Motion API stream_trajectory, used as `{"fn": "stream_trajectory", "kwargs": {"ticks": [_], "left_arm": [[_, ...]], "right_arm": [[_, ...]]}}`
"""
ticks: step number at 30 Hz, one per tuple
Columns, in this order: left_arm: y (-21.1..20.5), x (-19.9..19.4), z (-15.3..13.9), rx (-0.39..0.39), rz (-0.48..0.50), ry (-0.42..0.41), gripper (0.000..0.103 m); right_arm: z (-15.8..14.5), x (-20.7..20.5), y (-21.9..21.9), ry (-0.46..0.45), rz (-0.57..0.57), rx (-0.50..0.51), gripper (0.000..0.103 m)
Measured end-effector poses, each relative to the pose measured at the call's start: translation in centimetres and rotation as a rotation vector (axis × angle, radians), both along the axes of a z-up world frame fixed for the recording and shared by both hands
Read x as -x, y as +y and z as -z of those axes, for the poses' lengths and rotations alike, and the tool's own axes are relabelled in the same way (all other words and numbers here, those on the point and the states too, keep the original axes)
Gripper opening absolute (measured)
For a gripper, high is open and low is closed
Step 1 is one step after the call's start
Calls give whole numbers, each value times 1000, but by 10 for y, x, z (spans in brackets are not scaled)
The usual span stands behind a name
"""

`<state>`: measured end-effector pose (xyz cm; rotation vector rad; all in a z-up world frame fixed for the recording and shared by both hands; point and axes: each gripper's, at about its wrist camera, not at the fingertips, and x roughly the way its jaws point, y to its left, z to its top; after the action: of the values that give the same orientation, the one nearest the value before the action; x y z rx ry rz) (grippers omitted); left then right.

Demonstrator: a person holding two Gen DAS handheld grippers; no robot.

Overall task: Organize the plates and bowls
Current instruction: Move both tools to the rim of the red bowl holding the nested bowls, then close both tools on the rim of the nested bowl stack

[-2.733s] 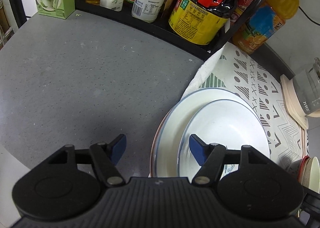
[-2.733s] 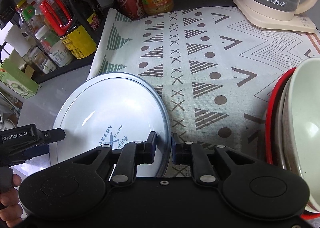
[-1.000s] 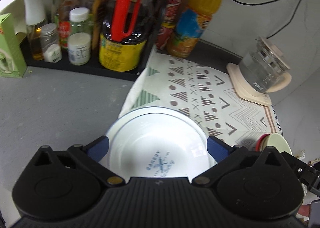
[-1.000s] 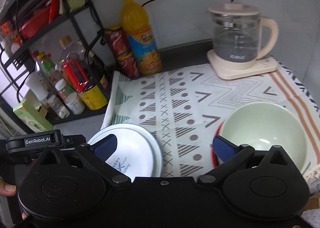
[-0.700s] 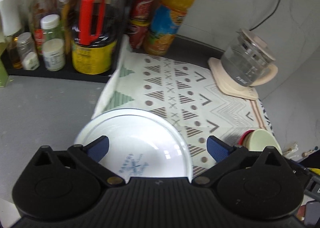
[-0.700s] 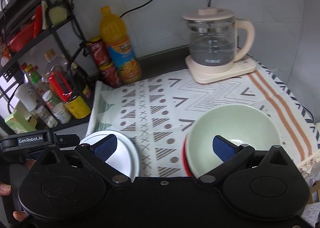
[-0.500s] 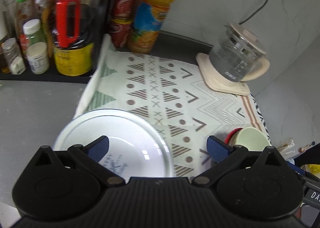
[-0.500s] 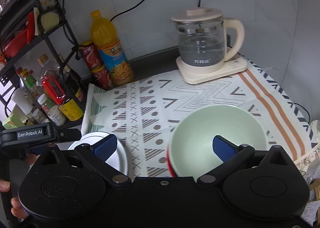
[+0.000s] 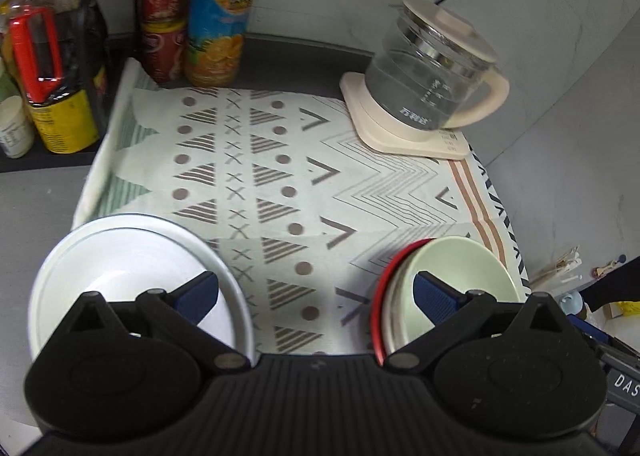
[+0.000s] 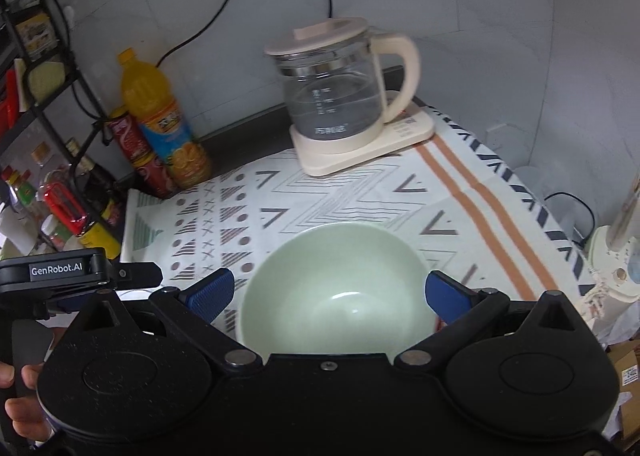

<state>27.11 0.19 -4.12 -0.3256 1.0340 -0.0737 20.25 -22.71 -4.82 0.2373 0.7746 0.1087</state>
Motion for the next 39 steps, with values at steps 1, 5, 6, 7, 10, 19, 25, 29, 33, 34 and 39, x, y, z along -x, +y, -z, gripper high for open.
{"fn": "stream_trajectory", "kwargs": {"ticks": [1, 5, 6, 7, 10, 19, 25, 29, 33, 34, 39], "left_arm": [[-4, -2, 1, -1, 4, 2, 102], [-15, -8, 10, 11, 10, 26, 102], [-17, -9, 12, 9, 11, 31, 102], [-20, -10, 15, 4, 11, 38, 102], [-24, -12, 22, 10, 8, 62, 100], [-39, -12, 40, 26, 25, 96, 93], [-47, -12, 53, 52, 18, 141, 69], [-51, -12, 60, 55, 11, 157, 57], [-52, -11, 67, 74, -4, 170, 48], [-53, -11, 69, 79, -5, 171, 47], [-57, -15, 78, 107, -15, 185, 36]], "right_arm": [[1, -1, -4, 8, 10, 1, 103], [9, -5, -19, 33, 29, -2, 103], [11, -6, -22, 39, 29, 2, 103], [13, -7, -24, 45, 26, 0, 103], [21, -10, -29, 73, 19, -15, 102], [42, -17, -36, 139, -11, -42, 96], [61, -22, -42, 200, -32, -70, 79], [70, -25, -43, 233, -52, -87, 66], [77, -27, -43, 264, -65, -94, 56], [78, -28, -44, 270, -70, -98, 55], [85, -34, -46, 298, -80, -106, 41]]}}
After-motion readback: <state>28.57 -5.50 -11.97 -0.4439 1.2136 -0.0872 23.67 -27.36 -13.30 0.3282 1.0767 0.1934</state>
